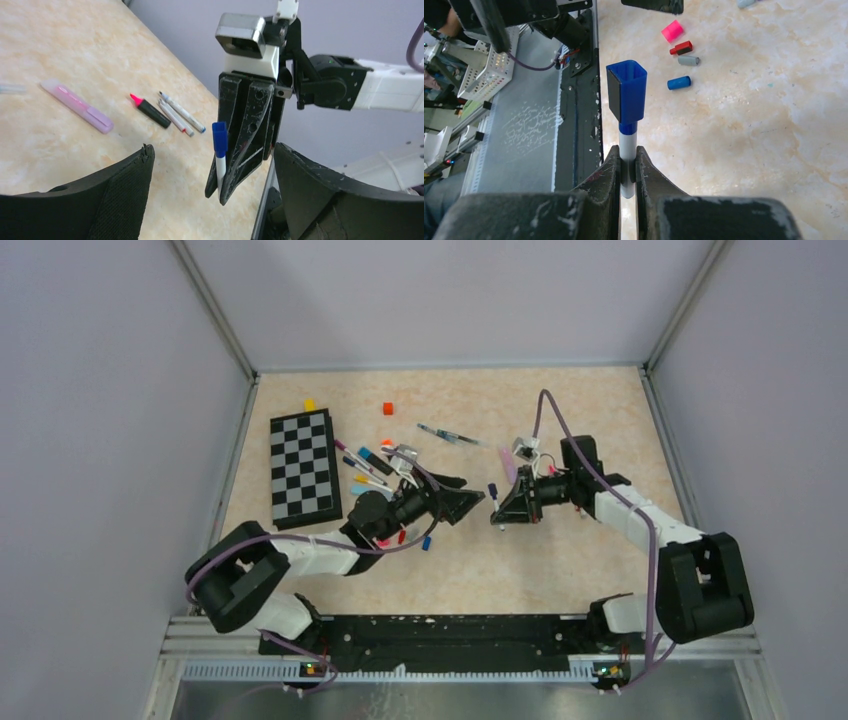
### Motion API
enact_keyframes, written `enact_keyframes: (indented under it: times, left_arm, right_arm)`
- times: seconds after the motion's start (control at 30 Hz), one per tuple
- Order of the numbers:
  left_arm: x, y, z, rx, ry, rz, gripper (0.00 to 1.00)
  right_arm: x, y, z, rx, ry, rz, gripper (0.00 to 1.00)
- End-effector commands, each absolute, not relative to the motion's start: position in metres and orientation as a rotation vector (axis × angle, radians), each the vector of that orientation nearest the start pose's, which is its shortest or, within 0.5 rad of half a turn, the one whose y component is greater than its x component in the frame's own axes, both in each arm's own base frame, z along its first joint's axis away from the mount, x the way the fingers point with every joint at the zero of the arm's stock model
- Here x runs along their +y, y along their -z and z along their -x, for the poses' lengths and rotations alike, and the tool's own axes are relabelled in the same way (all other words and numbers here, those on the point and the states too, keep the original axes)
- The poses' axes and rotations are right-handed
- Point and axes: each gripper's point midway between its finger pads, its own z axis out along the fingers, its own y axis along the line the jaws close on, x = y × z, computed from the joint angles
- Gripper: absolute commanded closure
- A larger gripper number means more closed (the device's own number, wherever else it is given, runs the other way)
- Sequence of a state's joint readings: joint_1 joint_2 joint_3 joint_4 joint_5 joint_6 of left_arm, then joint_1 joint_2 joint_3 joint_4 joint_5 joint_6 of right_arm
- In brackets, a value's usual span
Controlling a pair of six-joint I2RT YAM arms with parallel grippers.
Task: Open the pen caps
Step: Open the pen cap from the pen.
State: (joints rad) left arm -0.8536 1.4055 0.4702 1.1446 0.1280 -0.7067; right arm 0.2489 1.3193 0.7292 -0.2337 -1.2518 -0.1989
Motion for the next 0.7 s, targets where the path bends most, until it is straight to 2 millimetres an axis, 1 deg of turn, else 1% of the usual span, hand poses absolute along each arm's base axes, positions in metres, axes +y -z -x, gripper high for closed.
enact_keyframes:
  times: [0.0,0.03,0.2,0.4,0.53,0.63,0.67]
  left_arm:
    - [-0.364,-0.244,-0.219,1.468,1.567,-0.316,0.14]
    - [-0.367,-0.244,-0.221,1.471,1.576,-0.315,0.17]
    - [-0.381,-0.239,-0.229,1.514,1.596,-0.310,0.26]
    - [-0.391,-0.229,-0.236,1.555,1.594,-0.306,0.46]
    - [-0.395,-0.222,-0.236,1.581,1.604,-0.310,0.53]
    - [-0.397,-0.218,-0.236,1.600,1.599,-0.310,0.64]
    - [-0.398,-0.216,-0.237,1.610,1.598,-0.308,0.65]
  right_arm:
    - [0.227,-0.162,-0.208,1.777,-1.476,1.088,1.00]
    - [0.227,-0.161,-0.208,1.782,-1.472,1.091,1.00]
    - [0.230,-0.154,-0.208,1.813,-1.467,1.103,1.00]
    - [0.233,-0.147,-0.208,1.853,-1.461,1.118,1.00]
    - [0.233,-0.145,-0.208,1.861,-1.453,1.123,1.00]
    - [0.233,-0.144,-0.209,1.865,-1.447,1.123,1.00]
    - [0.234,-0.144,-0.209,1.865,-1.445,1.123,1.00]
